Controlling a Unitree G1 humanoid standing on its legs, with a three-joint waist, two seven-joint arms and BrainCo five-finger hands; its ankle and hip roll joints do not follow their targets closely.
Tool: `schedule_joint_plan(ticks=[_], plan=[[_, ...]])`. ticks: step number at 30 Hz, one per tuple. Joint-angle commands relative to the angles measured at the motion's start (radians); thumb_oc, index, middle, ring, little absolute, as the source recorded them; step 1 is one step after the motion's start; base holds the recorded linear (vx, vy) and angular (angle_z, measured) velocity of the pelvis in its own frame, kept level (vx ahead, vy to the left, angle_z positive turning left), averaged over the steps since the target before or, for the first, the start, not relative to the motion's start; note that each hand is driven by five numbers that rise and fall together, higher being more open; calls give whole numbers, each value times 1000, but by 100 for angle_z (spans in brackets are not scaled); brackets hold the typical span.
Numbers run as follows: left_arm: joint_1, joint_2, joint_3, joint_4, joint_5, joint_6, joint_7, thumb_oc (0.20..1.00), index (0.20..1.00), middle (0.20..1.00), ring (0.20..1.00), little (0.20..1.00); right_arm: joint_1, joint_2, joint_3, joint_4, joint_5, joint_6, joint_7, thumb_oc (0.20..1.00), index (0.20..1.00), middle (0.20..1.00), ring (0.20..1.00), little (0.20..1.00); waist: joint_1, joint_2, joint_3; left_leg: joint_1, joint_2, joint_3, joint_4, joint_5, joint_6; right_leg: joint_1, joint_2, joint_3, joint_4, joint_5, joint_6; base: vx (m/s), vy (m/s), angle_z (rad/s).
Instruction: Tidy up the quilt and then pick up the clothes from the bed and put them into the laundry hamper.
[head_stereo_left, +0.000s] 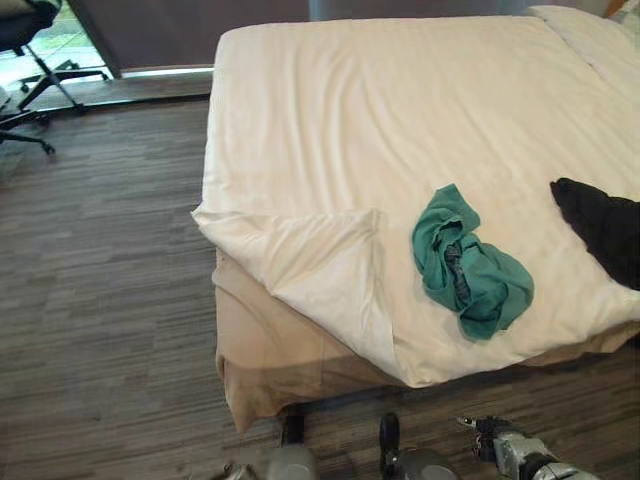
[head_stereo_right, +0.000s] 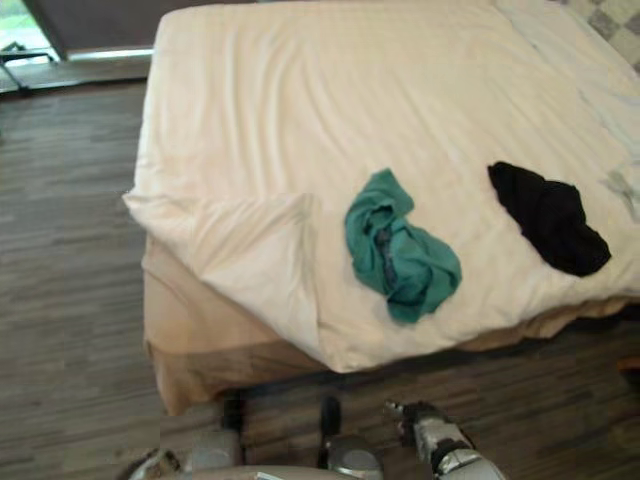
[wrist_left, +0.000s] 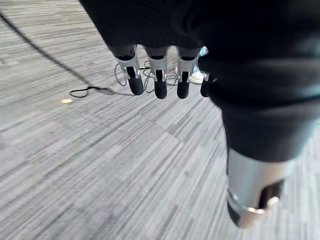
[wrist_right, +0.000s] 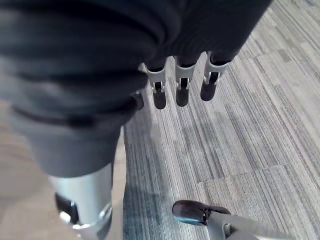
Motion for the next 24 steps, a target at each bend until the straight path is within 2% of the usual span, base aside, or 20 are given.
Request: schedule_joint_plan(ticks=[1,2,3,5,6,7,8,10,13,18,19,20,22,24], plan=[[-66,40,-17,-118,191,-210,96,1000,1000,1000,1000,1000,47,9,18,22,-11,35,17,1000,1000,1000,1000,1000,-21,-21,0,-3,-39,-33,2,7,-7,-29,-35,51,37,-26,124,117,-37,-12],[-67,53,-23,-213,271,-222,140,1000,1000,1000,1000,1000,54,9,19,13,-21,39,24,1000,1000,1000,1000,1000,-19,-15,-2,-3,-37,-31,1,8,-9,-26,-40,45,37,-27,125,103,-41,6],[-73,89,-47,-388,412,-196,185,1000,1000,1000,1000,1000,62,5,18,-5,-32,46,30,1000,1000,1000,1000,1000,-16,-2,-2,-5,-31,-23,0,11,-11,-24,-47,33,37,-30,125,85,-39,11],[-79,120,-67,-498,507,-167,197,1000,1000,1000,1000,1000,68,-1,18,-15,-44,49,37,1000,1000,1000,1000,1000,-17,8,-2,-7,-27,-21,1,12,-13,-24,-49,29,38,-33,123,51,-22,7],[-87,149,-82,-595,554,-121,206,1000,1000,1000,1000,1000,70,-8,15,-22,-61,52,42,1000,1000,1000,1000,1000,-19,19,-1,-11,-26,-20,2,13,-14,-25,-50,29,39,-36,120,59,-2,4],[-109,206,-104,-725,643,-43,197,1000,1000,1000,1000,1000,72,-22,11,-25,-85,52,55,1000,1000,1000,1000,1000,-28,37,2,-17,-22,-16,6,15,-17,-29,-51,32,44,-40,116,44,10,2],[-115,219,-108,-753,645,-24,197,1000,1000,1000,1000,1000,72,-24,12,-24,-89,52,57,1000,1000,1000,1000,1000,-30,41,2,-18,-21,-14,5,15,-18,-31,-52,33,45,-41,115,34,19,-6],[-191,332,-133,-879,733,94,166,1000,1000,1000,1000,1000,70,-45,15,-15,-118,37,67,1000,1000,1000,1000,1000,-54,73,6,-27,-11,6,4,21,-22,-44,-56,40,52,-48,111,41,38,-18],[-298,443,-172,-890,767,185,126,1000,1000,1000,1000,1000,66,-73,21,-11,-137,24,77,1000,1000,1000,1000,1000,-92,103,14,-37,0,36,4,25,-25,-69,-63,59,65,-54,110,62,50,-29],[-471,542,-262,-748,742,266,57,1000,1000,1000,1000,1000,37,-115,37,-24,-152,5,95,1000,1000,1000,1000,1000,-153,132,55,-61,12,87,7,26,-30,-138,-71,97,92,-57,109,0,36,-37],[-479,544,-267,-739,741,270,55,1000,1000,1000,1000,1000,36,-116,38,-25,-150,5,94,1000,1000,1000,1000,1000,-155,133,57,-62,13,90,7,26,-30,-142,-71,99,94,-57,109,-40,67,-54],[-527,541,-305,-654,716,291,45,1000,1000,1000,1000,1000,23,-130,45,-31,-151,-3,95,1000,1000,1000,1000,1000,-177,142,78,-72,17,109,9,27,-32,-168,-73,106,103,-58,109,-66,91,-43],[-578,526,-338,-561,682,352,21,1000,1000,1000,1000,1000,7,-142,54,-37,-143,-11,92,1000,1000,1000,1000,1000,-200,149,105,-88,24,132,17,28,-36,-198,-74,116,117,-61,109,-64,88,-38],[-636,516,-377,-473,784,335,-50,1000,1000,1000,1000,1000,-8,-142,67,-47,-139,-35,93,1000,1000,1000,1000,1000,-225,140,136,-113,27,151,27,24,-36,-235,-74,130,133,-60,111,-55,12,-66]])
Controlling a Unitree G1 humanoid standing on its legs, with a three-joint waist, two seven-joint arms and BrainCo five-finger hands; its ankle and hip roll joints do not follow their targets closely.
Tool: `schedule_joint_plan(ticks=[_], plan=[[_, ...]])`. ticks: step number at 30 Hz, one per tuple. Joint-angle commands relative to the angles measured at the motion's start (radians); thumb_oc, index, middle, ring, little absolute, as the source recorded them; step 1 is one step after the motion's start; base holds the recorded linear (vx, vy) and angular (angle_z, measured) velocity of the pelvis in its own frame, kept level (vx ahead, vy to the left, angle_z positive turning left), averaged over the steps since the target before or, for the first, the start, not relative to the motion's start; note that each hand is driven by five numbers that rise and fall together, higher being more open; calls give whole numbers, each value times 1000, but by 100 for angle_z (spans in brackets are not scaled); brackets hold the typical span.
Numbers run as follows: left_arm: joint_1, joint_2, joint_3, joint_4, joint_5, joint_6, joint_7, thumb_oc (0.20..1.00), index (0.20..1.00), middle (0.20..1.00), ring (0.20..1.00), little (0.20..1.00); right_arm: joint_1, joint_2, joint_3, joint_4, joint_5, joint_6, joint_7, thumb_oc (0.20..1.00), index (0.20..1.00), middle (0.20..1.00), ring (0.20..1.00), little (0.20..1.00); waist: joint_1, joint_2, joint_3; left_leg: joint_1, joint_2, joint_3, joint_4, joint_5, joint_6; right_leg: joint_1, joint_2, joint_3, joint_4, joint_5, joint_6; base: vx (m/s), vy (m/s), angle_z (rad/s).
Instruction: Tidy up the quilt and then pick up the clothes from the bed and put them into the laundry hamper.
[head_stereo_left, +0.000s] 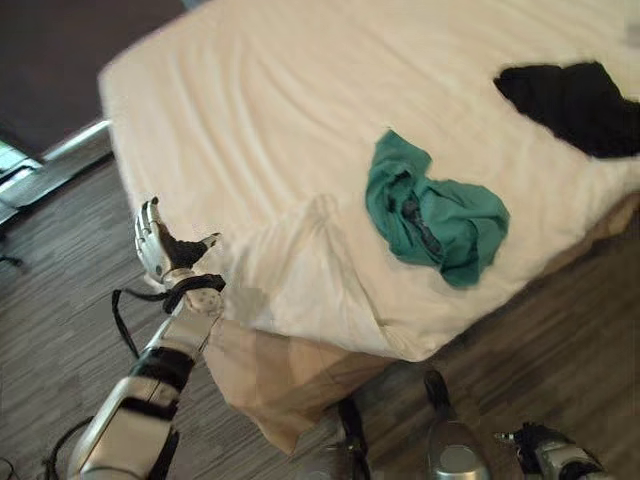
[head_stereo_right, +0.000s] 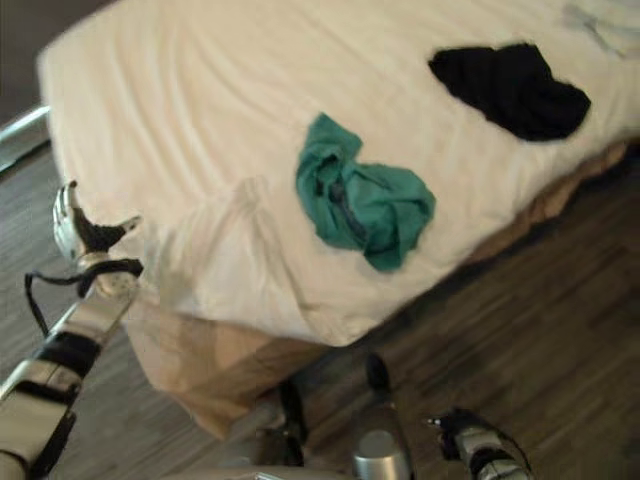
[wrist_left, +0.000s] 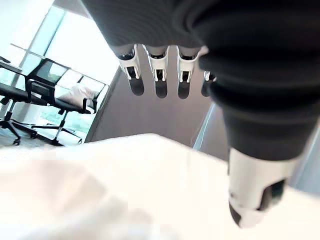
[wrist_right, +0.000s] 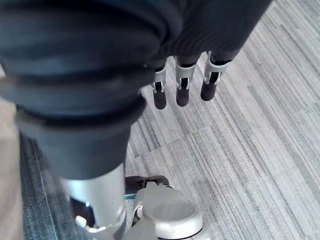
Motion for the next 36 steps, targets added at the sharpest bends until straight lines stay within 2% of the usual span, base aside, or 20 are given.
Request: schedule_joint_plan(ticks=[1,2,3,4,5,7,8,11,13,16,20,21,22,24,25,29,32,34,35,36], plan=[[-55,22,25,40,89,-6,-61,1000,1000,1000,1000,1000,18,19,48,4,-18,-23,3,1000,1000,1000,1000,1000,-17,-75,25,-55,64,-52,115,-44,-22,-17,-30,-25,121,-113,9,-57,-1,-51],[-73,20,6,53,137,-46,-73,1000,1000,1000,1000,1000,11,19,57,-2,-11,-26,-3,1000,1000,1000,1000,1000,-23,-78,32,-63,65,-45,117,-45,-21,-30,-30,-20,126,-112,10,-29,7,-6],[-73,20,6,53,137,-46,-73,1000,1000,1000,1000,1000,11,19,57,-2,-11,-26,-3,1000,1000,1000,1000,1000,-23,-78,32,-63,65,-45,117,-45,-21,-30,-30,-20,126,-112,10,-85,43,-9],[-133,27,-93,51,235,-160,-168,1000,1000,1000,1000,1000,-5,16,73,-5,14,-44,-17,1000,1000,1000,1000,1000,-43,-83,59,-79,64,-30,120,-47,-20,-63,-29,-9,139,-107,12,-91,74,-20],[-160,31,-140,29,233,-188,-237,1000,1000,1000,1000,1000,-17,12,79,-13,20,-40,-22,1000,1000,1000,1000,1000,-50,-81,70,-84,62,-23,117,-46,-21,-73,-26,-6,141,-106,12,-101,95,-20],[-167,33,-163,9,229,-186,-266,1000,1000,1000,1000,1000,-23,8,78,-18,15,-41,-22,1000,1000,1000,1000,1000,-52,-78,77,-85,61,-21,114,-46,-21,-75,-26,-6,140,-106,12,-28,68,-7],[-175,31,-202,-25,200,-200,-352,200,200,200,200,200,-29,5,74,-20,-10,-49,-21,1000,1000,1000,1000,1000,-56,-70,85,-80,56,-13,106,-46,-20,-69,-29,-3,132,-105,16,-14,65,1],[-158,25,-231,-64,200,-187,-440,200,200,200,200,200,-35,4,72,-20,-28,-58,-25,1000,1000,1000,1000,1000,-55,-58,88,-73,50,-12,103,-47,-19,-60,-35,-2,128,-109,20,-14,91,3],[-134,24,-245,-83,188,-182,-457,200,200,200,200,200,-41,2,74,-22,-60,-69,-29,1000,1000,1000,1000,1000,-49,-47,87,-67,46,-16,104,-49,-18,-48,-42,-4,125,-112,22,-8,102,4],[-91,28,-225,-106,133,-207,-432,200,200,200,200,200,-36,1,89,-28,-149,-76,-60,1000,1000,1000,1000,1000,-36,-37,75,-56,38,-21,103,-51,-16,-22,-51,-7,111,-114,24,-13,78,4],[-51,24,-187,-136,74,-258,-355,200,200,200,200,200,-30,8,87,-13,-117,-61,-71,1000,1000,1000,1000,1000,-9,-38,55,-49,27,-38,95,-54,-11,1,-59,-19,92,-110,23,-26,34,2],[-9,20,-143,-171,36,-318,-266,200,200,200,200,200,-23,17,78,2,-122,-59,-77,1000,1000,1000,1000,1000,16,-47,43,-44,20,-58,93,-58,-8,18,-65,-34,83,-108,24,-47,17,12],[0,19,-132,-181,36,-331,-253,200,200,200,200,200,-21,18,77,4,-121,-59,-78,1000,1000,1000,1000,1000,21,-50,41,-43,19,-62,93,-60,-7,22,-66,-38,80,-107,24,-73,8,26],[56,7,-70,-249,40,-395,-153,200,200,200,200,200,-10,35,72,17,-135,-57,-82,1000,1000,1000,1000,1000,58,-71,29,-44,10,-93,100,-69,-2,42,-73,-58,68,-103,24,-61,-11,26],[67,5,-61,-262,49,-407,-143,200,200,200,200,200,-8,38,72,18,-133,-55,-82,1000,1000,1000,1000,1000,63,-75,27,-44,9,-99,102,-70,-1,46,-74,-61,66,-102,25,-51,-23,23],[194,-38,7,-417,198,-496,-53,200,200,200,200,200,1,59,67,23,-128,-30,-89,1000,1000,1000,1000,1000,133,-110,6,-48,-8,-155,114,-88,8,78,-84,-95,48,-94,30,-47,-11,34],[262,-62,13,-476,301,-522,-51,200,200,200,200,200,0,64,61,26,-127,-18,-92,1000,1000,1000,1000,1000,163,-121,1,-44,-12,-173,114,-94,10,95,-86,-113,40,-92,31,-20,42,30],[334,-83,7,-486,340,-501,-44,200,200,200,200,200,6,66,52,25,-138,-12,-93,1000,1000,1000,1000,1000,185,-129,-2,-34,-16,-182,107,-98,10,111,-89,-131,31,-91,35,-16,100,25],[372,-95,0,-463,370,-511,-29,849,849,849,849,849,7,68,49,27,-135,-9,-93,1000,1000,1000,1000,1000,195,-133,-2,-27,-17,-184,103,-98,10,121,-91,-140,27,-90,37,-12,79,37],[389,-102,-2,-450,390,-514,-27,1000,1000,1000,1000,1000,6,68,48,28,-130,-6,-93,1000,1000,1000,1000,1000,201,-135,-2,-25,-18,-185,102,-98,10,125,-92,-144,26,-89,38,-10,56,35]])
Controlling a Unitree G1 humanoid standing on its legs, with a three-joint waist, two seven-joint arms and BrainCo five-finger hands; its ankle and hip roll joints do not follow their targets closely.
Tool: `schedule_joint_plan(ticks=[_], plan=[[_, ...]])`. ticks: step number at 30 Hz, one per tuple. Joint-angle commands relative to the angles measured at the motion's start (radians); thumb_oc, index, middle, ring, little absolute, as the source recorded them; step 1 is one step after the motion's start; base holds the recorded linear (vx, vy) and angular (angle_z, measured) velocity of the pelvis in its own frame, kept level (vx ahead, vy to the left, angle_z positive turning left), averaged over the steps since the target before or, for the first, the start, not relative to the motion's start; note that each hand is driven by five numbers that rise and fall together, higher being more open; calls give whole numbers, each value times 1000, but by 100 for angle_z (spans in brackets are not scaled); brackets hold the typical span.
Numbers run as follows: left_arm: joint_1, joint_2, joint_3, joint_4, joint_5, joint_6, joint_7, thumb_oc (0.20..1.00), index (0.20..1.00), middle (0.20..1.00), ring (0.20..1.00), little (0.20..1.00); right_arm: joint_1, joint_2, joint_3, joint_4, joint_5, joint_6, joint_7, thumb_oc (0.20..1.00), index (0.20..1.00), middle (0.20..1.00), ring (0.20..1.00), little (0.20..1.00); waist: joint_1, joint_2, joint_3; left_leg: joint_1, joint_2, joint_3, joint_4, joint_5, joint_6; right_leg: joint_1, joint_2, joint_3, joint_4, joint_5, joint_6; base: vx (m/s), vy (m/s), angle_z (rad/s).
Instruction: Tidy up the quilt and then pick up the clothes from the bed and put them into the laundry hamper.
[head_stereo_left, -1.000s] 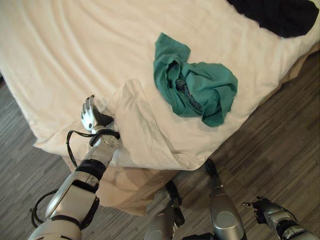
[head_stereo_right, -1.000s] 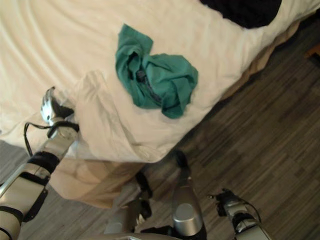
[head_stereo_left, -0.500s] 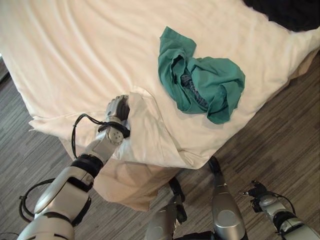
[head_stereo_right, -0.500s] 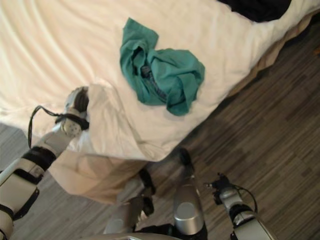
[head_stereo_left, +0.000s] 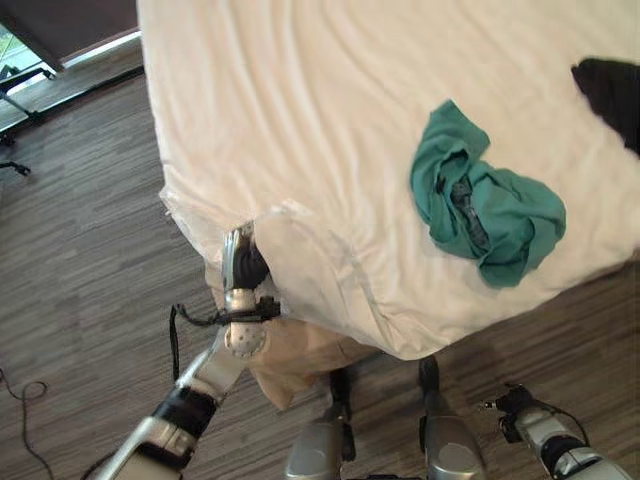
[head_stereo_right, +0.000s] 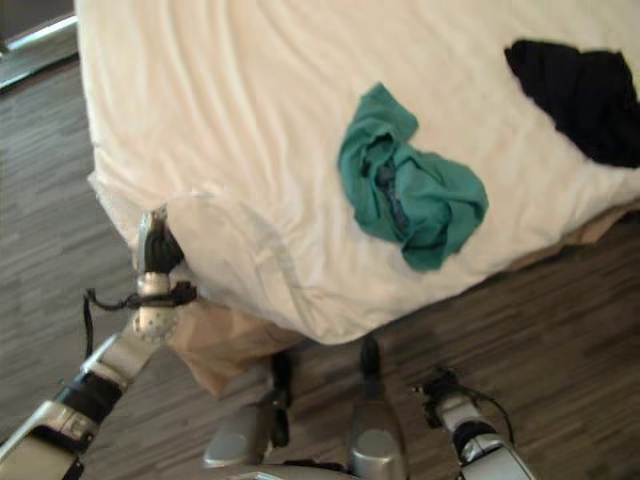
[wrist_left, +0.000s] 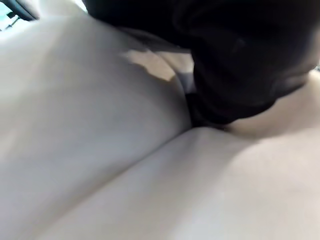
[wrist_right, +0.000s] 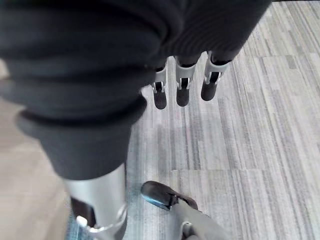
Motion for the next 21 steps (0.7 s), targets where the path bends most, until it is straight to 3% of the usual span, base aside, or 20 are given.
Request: schedule_joint_plan(ticks=[1,6,7,8,9,10,11,12,13,14,15,16,18,21], plan=[[-14,0,-4,38,128,-59,43,1000,1000,1000,1000,1000,23,5,6,46,-3,29,-18,1000,1000,1000,1000,1000,38,-38,-1,-48,-1,-41,100,-116,6,15,-66,-14,43,-96,59,-19,54,12],[43,-23,-64,125,152,-55,82,1000,1000,1000,1000,1000,14,14,1,63,33,35,-26,1000,1000,1000,1000,1000,58,-46,2,-37,-8,-36,88,-117,10,26,-74,-34,36,-88,67,-31,49,16],[68,-56,-75,198,107,-19,190,1000,1000,1000,1000,1000,14,18,-2,70,52,31,-32,1000,1000,1000,1000,1000,66,-51,4,-31,-13,-34,84,-120,12,32,-79,-43,33,-85,71,-45,43,9],[77,-74,-67,233,43,19,225,1000,1000,1000,1000,1000,13,21,-3,72,65,31,-35,1000,1000,1000,1000,1000,70,-55,4,-29,-16,-34,84,-121,13,34,-80,-46,32,-83,73,-40,13,4],[95,-118,-34,312,-81,36,258,1000,1000,1000,1000,1000,15,28,-3,76,88,31,-38,1000,1000,1000,1000,1000,77,-62,5,-27,-20,-36,85,-121,14,38,-81,-52,29,-79,75,-32,-131,3],[142,-241,137,558,-407,99,261,1000,1000,1000,1000,1000,22,56,-6,77,184,56,-58,1000,1000,1000,1000,1000,99,-86,5,-24,-28,-46,95,-124,17,53,-84,-71,21,-67,83,-21,-167,4],[151,-263,185,629,-457,101,240,1000,1000,1000,1000,1000,24,64,-10,79,201,62,-62,1000,1000,1000,1000,1000,104,-91,2,-26,-28,-47,99,-123,17,53,-84,-75,21,-65,85,-3,-219,11],[163,-300,252,727,-668,199,236,1000,1000,1000,1000,1000,26,77,-21,86,243,70,-74,1000,1000,1000,1000,1000,112,-102,0,-26,-27,-52,105,-124,17,59,-84,-81,18,-60,88,21,-120,19],[171,-315,278,776,-753,219,245,1000,1000,1000,1000,1000,30,82,-27,89,256,70,-79,1000,1000,1000,1000,1000,114,-106,-2,-25,-26,-52,106,-124,17,61,-83,-81,16,-57,90,40,-115,27],[187,-335,330,864,-1005,276,283,1000,1000,1000,1000,1000,35,91,-41,96,270,76,-85,1000,1000,1000,1000,1000,114,-113,-5,-19,-24,-52,108,-126,17,67,-82,-78,12,-54,92,48,-52,18],[201,-341,360,929,-1146,294,280,1000,1000,1000,1000,1000,36,95,-50,100,270,81,-86,1000,1000,1000,1000,1000,112,-116,-6,-13,-21,-50,113,-128,16,73,-81,-72,13,-55,95,71,-30,-1],[217,-355,404,980,-1250,356,271,1000,1000,1000,1000,1000,38,100,-67,103,265,90,-89,1000,1000,1000,1000,1000,108,-121,-15,-11,-17,-46,115,-128,16,71,-80,-62,16,-54,97,72,0,-16],[238,-381,455,1006,-1202,397,232,1000,1000,1000,1000,1000,57,108,-96,98,247,103,-92,1000,1000,1000,1000,1000,103,-126,-25,8,-13,-35,109,-134,20,79,-82,-53,7,-46,101,89,11,-17],[250,-377,479,1000,-1070,447,171,1000,1000,1000,1000,1000,86,126,-125,94,387,87,-159,1000,1000,1000,1000,1000,95,-135,-36,26,-10,-28,110,-142,24,84,-86,-33,5,-42,106,74,10,-11]])
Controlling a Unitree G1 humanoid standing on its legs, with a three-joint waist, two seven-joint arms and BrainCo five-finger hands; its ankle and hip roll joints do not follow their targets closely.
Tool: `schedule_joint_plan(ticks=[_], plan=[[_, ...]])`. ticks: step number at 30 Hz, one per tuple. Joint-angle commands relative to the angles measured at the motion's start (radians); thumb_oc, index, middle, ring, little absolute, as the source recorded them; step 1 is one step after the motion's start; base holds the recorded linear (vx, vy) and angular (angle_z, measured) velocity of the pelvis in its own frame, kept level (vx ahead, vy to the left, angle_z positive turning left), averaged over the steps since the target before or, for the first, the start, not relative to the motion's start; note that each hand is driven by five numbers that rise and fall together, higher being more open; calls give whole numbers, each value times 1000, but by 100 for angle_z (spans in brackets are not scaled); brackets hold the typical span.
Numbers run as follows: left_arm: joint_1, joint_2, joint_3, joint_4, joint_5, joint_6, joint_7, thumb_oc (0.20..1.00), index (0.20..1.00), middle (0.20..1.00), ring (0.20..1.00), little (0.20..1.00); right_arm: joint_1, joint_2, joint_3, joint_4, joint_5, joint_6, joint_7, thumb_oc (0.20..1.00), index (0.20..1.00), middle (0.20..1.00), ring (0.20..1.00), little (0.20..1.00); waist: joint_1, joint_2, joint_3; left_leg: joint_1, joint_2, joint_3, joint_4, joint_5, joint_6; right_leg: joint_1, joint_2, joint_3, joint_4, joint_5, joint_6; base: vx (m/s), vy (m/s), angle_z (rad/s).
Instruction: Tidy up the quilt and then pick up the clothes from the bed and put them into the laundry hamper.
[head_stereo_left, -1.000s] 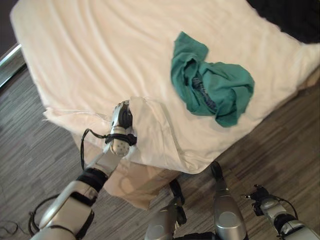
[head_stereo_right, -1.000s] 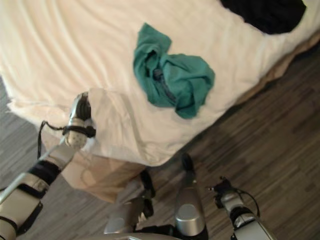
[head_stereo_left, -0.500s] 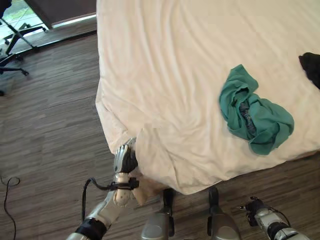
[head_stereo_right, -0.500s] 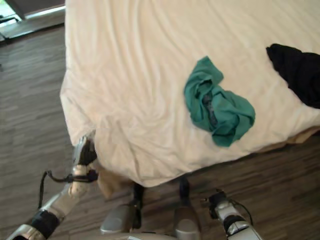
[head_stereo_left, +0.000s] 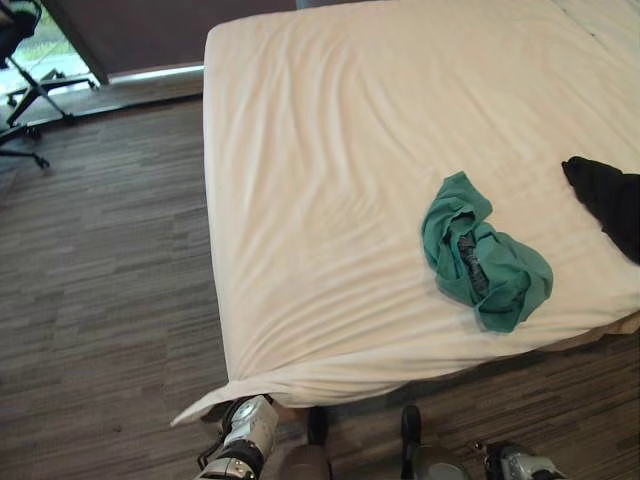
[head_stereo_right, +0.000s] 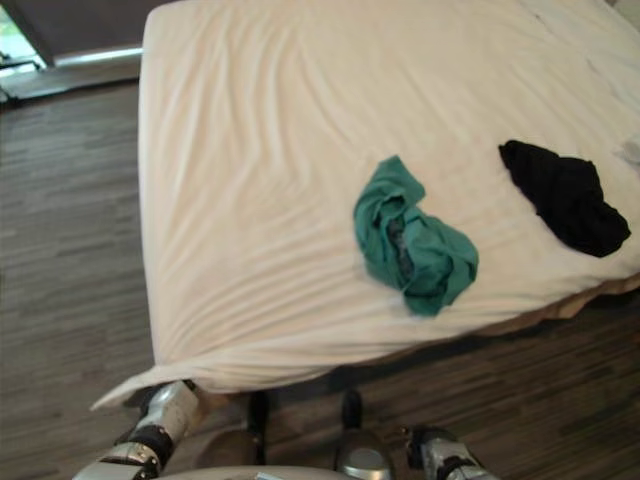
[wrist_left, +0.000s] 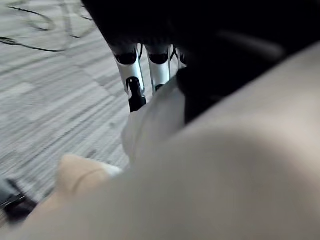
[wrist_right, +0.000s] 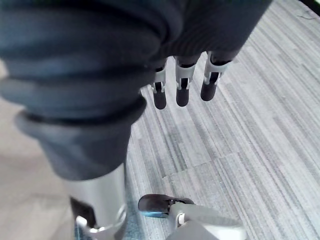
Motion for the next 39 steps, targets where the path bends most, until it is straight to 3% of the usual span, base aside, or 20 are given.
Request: schedule_joint_plan(ticks=[1,2,6,7,9,10,11,13,17,19,21,22,27,32,35,36,39], plan=[[253,16,52,238,-35,217,17,1000,1000,1000,1000,1000,-35,15,-14,15,183,-4,-96,1000,1000,1000,1000,1000,48,-75,64,-37,-21,4,111,-113,34,-9,-93,17,7,9,95,87,-29,-10],[249,43,63,237,120,202,-77,1000,1000,1000,1000,1000,-12,10,-108,-22,510,-118,-193,200,200,200,200,200,32,-87,51,-31,-10,11,118,-116,35,-9,-91,31,8,14,102,77,-43,-11],[230,86,18,192,415,172,-212,1000,1000,1000,1000,1000,46,-53,-243,-163,438,-341,-269,200,200,200,200,200,-3,-111,43,-31,8,26,133,-128,40,-21,-81,49,20,16,110,9,-56,-14],[229,101,-47,140,545,162,-240,1000,1000,1000,1000,1000,69,-107,-271,-380,350,-334,-371,200,200,200,200,200,-28,-123,48,-31,11,32,133,-134,42,-33,-76,60,26,17,110,-59,-20,-7],[234,114,-93,113,643,140,-245,1000,1000,1000,1000,1000,79,-159,-297,-508,278,-325,-402,200,200,200,200,200,-47,-130,51,-29,13,37,128,-135,44,-41,-71,70,29,18,110,-74,21,-15],[241,124,-139,93,634,130,-235,1000,1000,1000,1000,1000,81,-217,-336,-652,222,-316,-402,200,200,200,200,200,-68,-137,51,-30,11,43,118,-132,47,-56,-65,84,29,24,111,-71,41,-19],[241,123,-140,93,634,131,-235,1000,1000,1000,1000,1000,83,-217,-337,-656,221,-313,-403,200,200,200,200,200,-67,-137,51,-29,12,43,118,-132,47,-55,-65,84,29,24,111,-84,52,-13],[257,114,-142,106,510,120,-220,1000,1000,1000,1000,1000,78,-280,-373,-908,166,-338,-328,200,200,200,200,200,-93,-147,55,-21,11,52,108,-130,52,-68,-54,103,31,30,115,-52,39,-20],[268,104,-110,130,542,104,-236,1000,1000,1000,1000,1000,51,-329,-370,-1165,96,-371,-167,200,200,200,200,200,-108,-156,52,-16,11,60,104,-132,54,-80,-44,127,39,29,118,-6,32,-42],[260,105,-114,142,540,101,-241,1000,1000,1000,1000,1000,10,-359,-346,-1273,67,-328,-120,200,200,200,200,200,-105,-156,53,-16,10,61,103,-135,54,-83,-42,133,40,27,118,14,36,-15],[241,114,-120,161,542,104,-256,1000,1000,1000,1000,1000,-73,-400,-291,-1372,57,-293,-3,200,200,200,200,200,-96,-160,57,-21,13,60,106,-136,51,-87,-41,139,42,26,119,25,12,-5],[216,129,-128,173,545,117,-269,1000,1000,1000,1000,1000,-178,-420,-219,-1455,62,-194,12,200,200,200,200,200,-85,-167,65,-27,16,59,113,-139,49,-92,-41,140,45,28,120,0,0,0],[178,157,-167,179,548,150,-303,1000,1000,1000,1000,1000,-364,-408,-79,-1451,94,-138,42,200,200,200,200,200,-44,-182,98,-63,16,44,136,-140,47,-103,-53,117,42,39,127,9,-56,6],[154,177,-202,181,549,152,-339,1000,1000,1000,1000,1000,-582,-330,68,-1278,71,-165,68,200,200,200,200,200,10,-173,141,-115,6,37,151,-127,44,-123,-73,74,29,49,132,-75,2,17],[126,189,-233,174,548,165,-375,1000,1000,1000,1000,1000,-682,-270,142,-1178,37,-202,85,200,200,200,200,200,32,-155,166,-149,-2,35,155,-115,41,-143,-85,52,29,50,131,-87,107,26],[116,186,-261,158,522,173,-401,1000,1000,1000,1000,1000,-739,-230,185,-1122,17,-201,110,200,200,200,200,200,42,-126,184,-158,-10,33,148,-104,37,-153,-95,40,28,49,132,-78,240,24],[100,186,-267,125,511,177,-434,1000,1000,1000,1000,1000,-783,-182,244,-1073,43,-175,148,200,200,200,200,200,58,-98,204,-172,-24,27,136,-96,33,-173,-108,25,28,46,135,-78,185,17]])
